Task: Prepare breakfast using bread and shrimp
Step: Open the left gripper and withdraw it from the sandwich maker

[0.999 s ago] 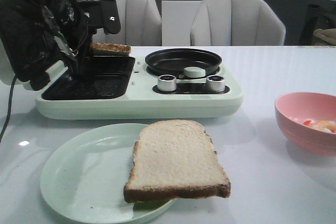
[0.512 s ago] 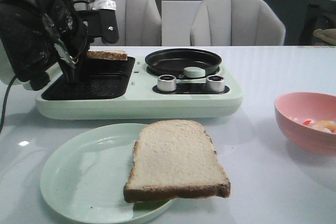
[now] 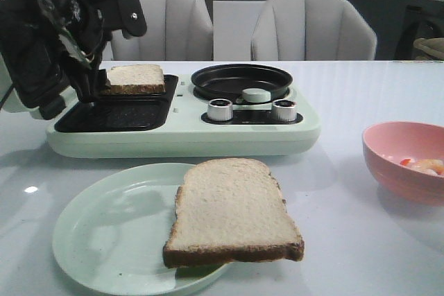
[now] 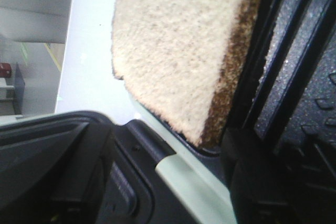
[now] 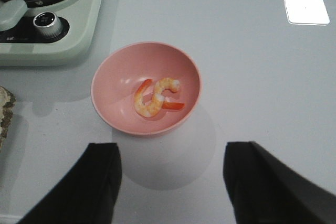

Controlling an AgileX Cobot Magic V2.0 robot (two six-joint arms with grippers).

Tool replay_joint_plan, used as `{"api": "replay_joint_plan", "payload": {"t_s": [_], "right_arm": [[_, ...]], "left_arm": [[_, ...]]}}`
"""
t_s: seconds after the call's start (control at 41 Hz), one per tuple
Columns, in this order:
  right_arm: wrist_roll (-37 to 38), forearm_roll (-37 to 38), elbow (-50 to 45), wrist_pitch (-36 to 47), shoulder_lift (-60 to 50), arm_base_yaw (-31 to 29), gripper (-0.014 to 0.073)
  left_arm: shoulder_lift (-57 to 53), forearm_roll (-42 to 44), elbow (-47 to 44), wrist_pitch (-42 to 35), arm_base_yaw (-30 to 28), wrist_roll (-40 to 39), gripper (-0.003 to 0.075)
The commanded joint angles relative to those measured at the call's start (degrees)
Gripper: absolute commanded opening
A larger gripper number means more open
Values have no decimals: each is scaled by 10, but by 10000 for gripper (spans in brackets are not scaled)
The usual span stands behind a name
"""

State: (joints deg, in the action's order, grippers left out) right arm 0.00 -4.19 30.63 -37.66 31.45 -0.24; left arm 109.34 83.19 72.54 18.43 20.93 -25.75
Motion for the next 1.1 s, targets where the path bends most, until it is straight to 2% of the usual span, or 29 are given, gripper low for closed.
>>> {"api": "replay_joint_plan", "payload": {"t_s": [0.0,0.146,0.414,0.536,0.609,0.682,0.804,1.072], "right_arm": [[-4,5,16,46,6,-3,529],[-4,5,16,46,6,-3,529],[-4,5,16,46,6,-3,529],[-4,5,16,46,6,-3,529],[-4,5,16,46,6,-3,529],[-4,5,16,46,6,-3,529],[-4,5,16,46,6,-3,529],[-4,-1,16,46,6,-3,529]], "left_arm": [[-77,-52,-4,-2,12,-8,499],[-142,-97,-24,19,52,-7,499],[-269,-189,-19,210,175,-3,499],[-327,-301,-19,296,206,12,499],[-367,-424,-20,332,210,76,499],[-412,-519,-32,345,210,130,499],[-495,-643,-80,331,210,176,499],[-674,-807,-204,298,210,198,499]]}}
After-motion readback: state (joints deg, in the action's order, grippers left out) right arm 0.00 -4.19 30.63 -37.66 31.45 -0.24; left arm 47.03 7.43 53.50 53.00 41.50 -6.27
